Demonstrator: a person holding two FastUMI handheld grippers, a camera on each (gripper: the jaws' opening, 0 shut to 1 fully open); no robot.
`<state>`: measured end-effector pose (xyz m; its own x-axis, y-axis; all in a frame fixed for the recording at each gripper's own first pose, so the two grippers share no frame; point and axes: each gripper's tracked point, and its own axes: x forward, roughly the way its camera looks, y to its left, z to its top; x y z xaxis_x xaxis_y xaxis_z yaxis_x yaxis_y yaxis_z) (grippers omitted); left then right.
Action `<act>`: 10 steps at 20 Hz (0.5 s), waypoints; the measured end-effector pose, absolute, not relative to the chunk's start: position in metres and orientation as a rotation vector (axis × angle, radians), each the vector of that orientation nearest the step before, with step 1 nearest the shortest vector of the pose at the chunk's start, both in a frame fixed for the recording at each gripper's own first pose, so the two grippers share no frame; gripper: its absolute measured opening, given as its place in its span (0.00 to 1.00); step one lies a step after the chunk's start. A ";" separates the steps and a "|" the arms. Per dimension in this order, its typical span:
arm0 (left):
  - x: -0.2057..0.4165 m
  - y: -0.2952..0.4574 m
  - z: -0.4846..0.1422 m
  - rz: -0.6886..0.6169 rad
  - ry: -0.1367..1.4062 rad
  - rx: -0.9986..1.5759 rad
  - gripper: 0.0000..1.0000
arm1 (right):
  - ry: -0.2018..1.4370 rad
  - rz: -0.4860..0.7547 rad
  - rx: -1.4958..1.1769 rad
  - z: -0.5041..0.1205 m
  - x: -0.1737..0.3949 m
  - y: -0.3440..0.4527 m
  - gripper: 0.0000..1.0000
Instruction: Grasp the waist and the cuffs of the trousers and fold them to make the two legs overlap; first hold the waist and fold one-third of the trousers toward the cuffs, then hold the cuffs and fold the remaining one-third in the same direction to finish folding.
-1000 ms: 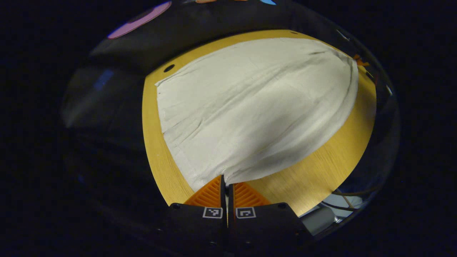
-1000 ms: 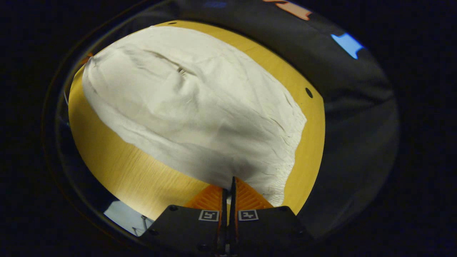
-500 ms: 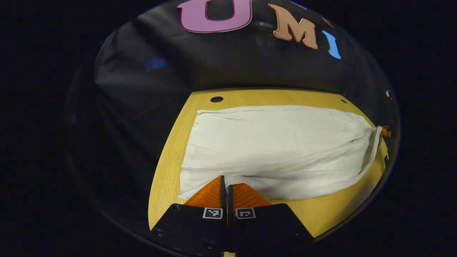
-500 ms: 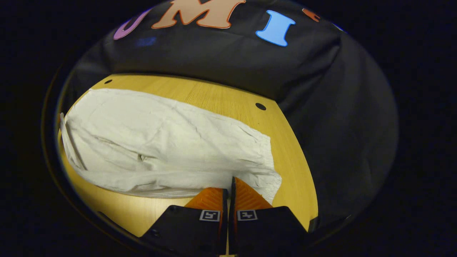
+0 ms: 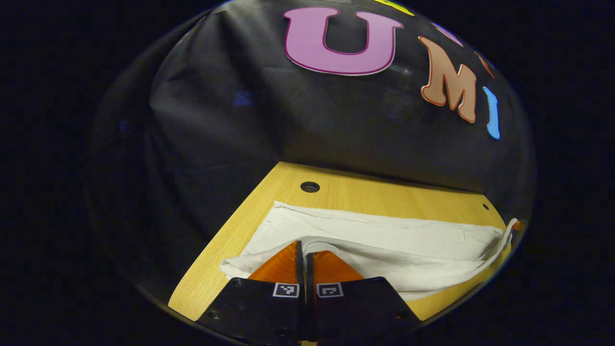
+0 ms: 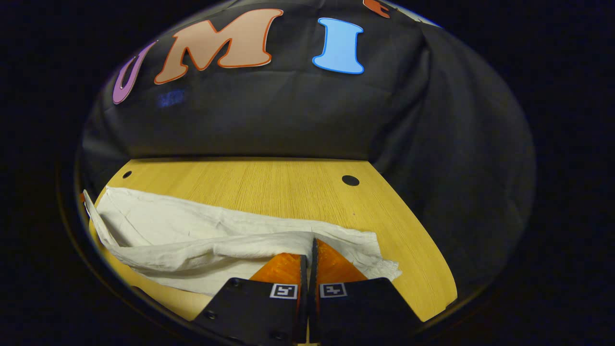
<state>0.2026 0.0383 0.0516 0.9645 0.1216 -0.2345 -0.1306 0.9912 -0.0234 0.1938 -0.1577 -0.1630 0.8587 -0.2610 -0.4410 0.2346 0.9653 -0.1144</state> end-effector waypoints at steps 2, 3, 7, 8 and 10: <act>0.250 0.050 0.039 0.150 0.220 -0.027 0.00 | 0.467 -0.283 -0.012 -0.166 0.220 -0.163 0.01; 0.266 0.051 0.038 0.162 0.219 -0.032 0.00 | 0.468 -0.291 0.018 -0.174 0.233 -0.163 0.03; 0.306 0.057 0.011 0.220 0.268 -0.037 0.00 | 0.539 -0.269 -0.008 -0.208 0.270 -0.164 0.03; 0.312 0.061 0.005 0.238 0.280 -0.029 0.00 | 0.553 -0.256 -0.023 -0.215 0.278 -0.164 0.04; 0.310 0.064 0.001 0.257 0.290 -0.010 0.00 | 0.570 -0.239 -0.020 -0.226 0.286 -0.161 0.07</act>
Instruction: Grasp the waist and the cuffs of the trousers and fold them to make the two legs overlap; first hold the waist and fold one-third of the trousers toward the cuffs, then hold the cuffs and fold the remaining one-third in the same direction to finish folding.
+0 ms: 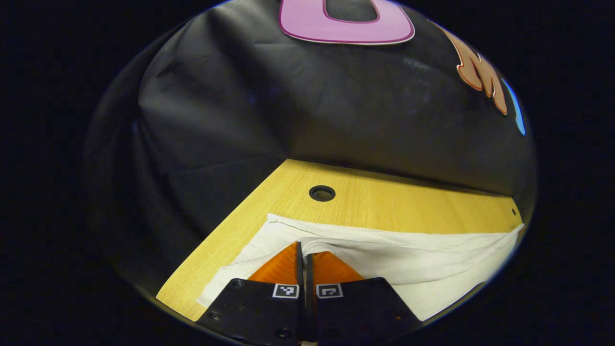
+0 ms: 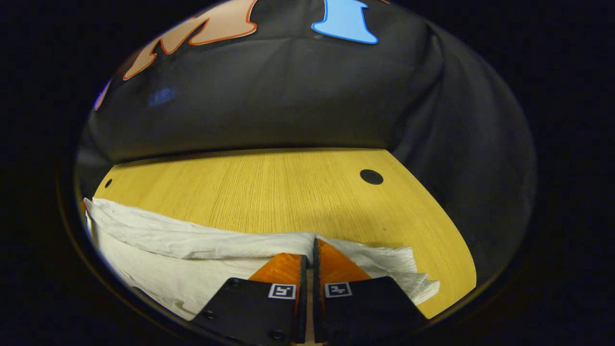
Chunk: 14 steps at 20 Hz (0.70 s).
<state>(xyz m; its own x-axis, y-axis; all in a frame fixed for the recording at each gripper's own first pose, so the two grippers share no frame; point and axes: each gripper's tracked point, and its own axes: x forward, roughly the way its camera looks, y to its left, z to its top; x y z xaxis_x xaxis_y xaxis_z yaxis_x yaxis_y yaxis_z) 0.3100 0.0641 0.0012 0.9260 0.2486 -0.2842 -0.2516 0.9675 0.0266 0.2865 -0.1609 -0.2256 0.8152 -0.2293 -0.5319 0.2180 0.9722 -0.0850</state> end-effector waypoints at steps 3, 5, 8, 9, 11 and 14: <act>0.308 0.060 0.007 0.254 0.276 -0.023 0.02 | 0.580 -0.220 0.021 -0.234 0.290 -0.172 0.28; 0.306 0.059 0.009 0.268 0.273 -0.045 0.37 | 0.575 -0.207 0.055 -0.228 0.290 -0.173 0.59; 0.303 0.071 0.003 0.314 0.284 -0.045 0.96 | 0.551 -0.218 0.054 -0.211 0.278 -0.186 0.96; 0.305 0.068 0.003 0.299 0.276 -0.066 0.96 | 0.540 -0.222 0.054 -0.203 0.272 -0.189 0.95; 0.308 0.066 0.012 0.277 0.242 -0.086 0.96 | 0.521 -0.235 0.064 -0.187 0.256 -0.199 0.97; 0.305 0.066 0.013 0.262 0.224 -0.037 0.96 | 0.512 -0.260 0.057 -0.174 0.226 -0.221 0.94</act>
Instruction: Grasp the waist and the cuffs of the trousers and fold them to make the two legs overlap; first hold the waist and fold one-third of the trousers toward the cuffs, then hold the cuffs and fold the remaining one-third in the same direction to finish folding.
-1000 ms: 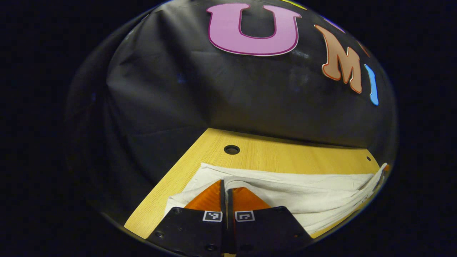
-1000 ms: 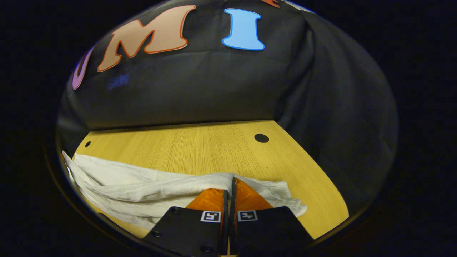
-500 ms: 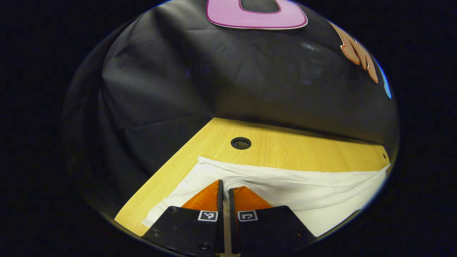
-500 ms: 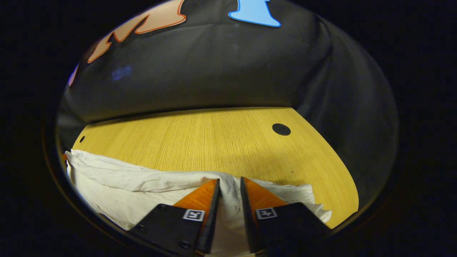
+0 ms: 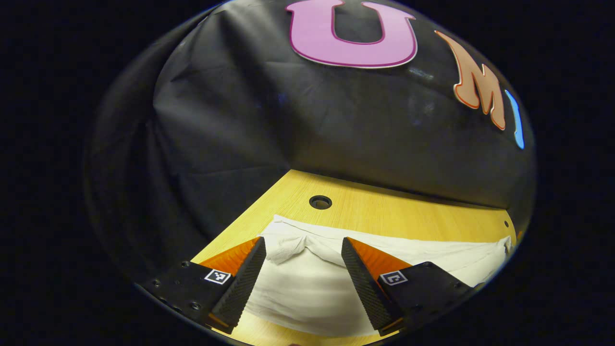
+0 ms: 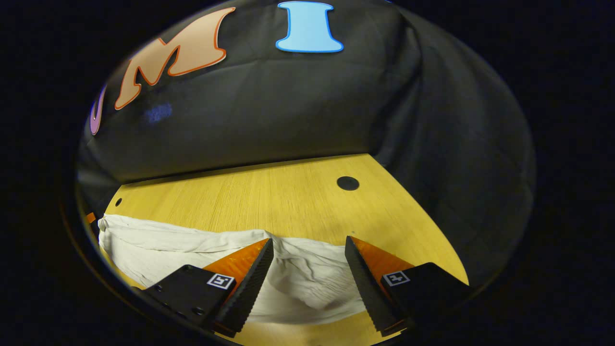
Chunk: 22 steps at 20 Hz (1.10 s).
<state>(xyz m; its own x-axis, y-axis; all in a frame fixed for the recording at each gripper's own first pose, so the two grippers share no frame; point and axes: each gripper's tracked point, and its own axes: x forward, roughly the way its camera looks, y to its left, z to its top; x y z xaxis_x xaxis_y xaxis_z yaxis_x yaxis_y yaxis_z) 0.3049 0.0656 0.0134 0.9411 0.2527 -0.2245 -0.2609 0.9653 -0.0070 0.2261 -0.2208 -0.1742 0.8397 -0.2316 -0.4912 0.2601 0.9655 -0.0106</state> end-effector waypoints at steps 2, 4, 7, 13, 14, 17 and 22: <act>0.308 0.062 0.010 0.245 0.216 -0.019 0.96 | 0.513 -0.289 0.068 -0.173 0.205 -0.238 0.96; 0.310 0.062 0.008 0.228 0.213 -0.017 0.96 | 0.530 -0.328 0.092 -0.181 0.184 -0.257 0.96; 0.310 0.062 0.007 0.210 0.215 -0.024 0.95 | 0.566 -0.355 0.156 -0.201 0.159 -0.273 0.94; 0.307 0.060 0.013 0.180 0.242 -0.058 0.96 | 0.618 -0.377 0.294 -0.237 0.147 -0.284 0.94; 0.307 0.059 0.012 0.173 0.244 -0.050 0.96 | 0.619 -0.377 0.325 -0.241 0.149 -0.284 0.97; 0.306 0.059 0.012 0.154 0.245 -0.011 0.95 | 0.618 -0.383 0.404 -0.252 0.153 -0.282 0.93; 0.305 0.053 0.011 0.134 0.256 0.011 0.96 | 0.591 -0.358 0.543 -0.260 0.166 -0.281 0.94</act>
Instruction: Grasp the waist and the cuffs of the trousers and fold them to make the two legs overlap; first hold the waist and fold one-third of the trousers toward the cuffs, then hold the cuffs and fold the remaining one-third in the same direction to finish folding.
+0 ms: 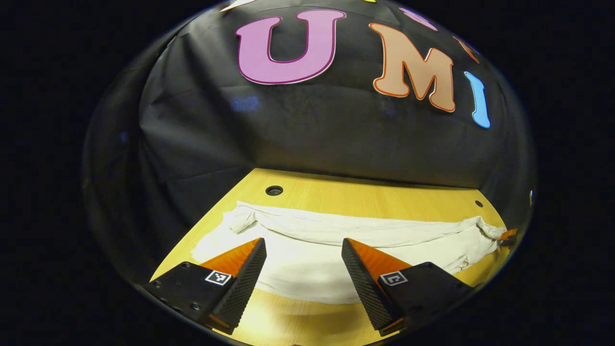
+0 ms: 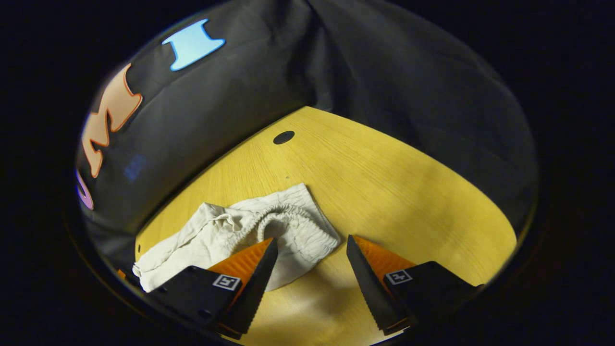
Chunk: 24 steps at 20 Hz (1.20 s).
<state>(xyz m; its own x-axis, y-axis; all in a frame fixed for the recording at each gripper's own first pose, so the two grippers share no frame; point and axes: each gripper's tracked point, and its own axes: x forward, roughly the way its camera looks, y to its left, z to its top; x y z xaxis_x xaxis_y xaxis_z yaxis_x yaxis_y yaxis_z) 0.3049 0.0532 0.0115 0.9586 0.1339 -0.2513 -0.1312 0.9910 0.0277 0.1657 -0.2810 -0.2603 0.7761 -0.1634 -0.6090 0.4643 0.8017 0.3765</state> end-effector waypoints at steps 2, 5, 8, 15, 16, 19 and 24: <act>0.305 0.052 0.011 0.129 0.261 0.009 0.96 | 0.597 -0.360 0.575 -0.264 0.168 -0.284 0.71; 0.307 0.050 0.013 0.127 0.262 0.013 0.96 | 0.576 -0.353 0.618 -0.265 0.170 -0.282 0.44; 0.310 0.049 0.015 0.127 0.255 0.013 0.96 | 0.552 -0.359 0.617 -0.258 0.172 -0.281 0.24; 0.315 0.049 0.019 0.138 0.239 0.000 0.96 | 0.481 -0.343 0.574 -0.218 0.172 -0.264 0.16; 0.313 0.049 0.020 0.137 0.239 -0.007 0.96 | 0.476 -0.341 0.558 -0.211 0.171 -0.260 0.16; 0.311 0.049 0.019 0.111 0.245 -0.037 0.96 | 0.440 -0.323 0.534 -0.186 0.170 -0.246 0.16; 0.312 0.053 0.022 0.038 0.246 0.000 0.96 | 0.364 -0.297 0.479 -0.136 0.159 -0.206 0.16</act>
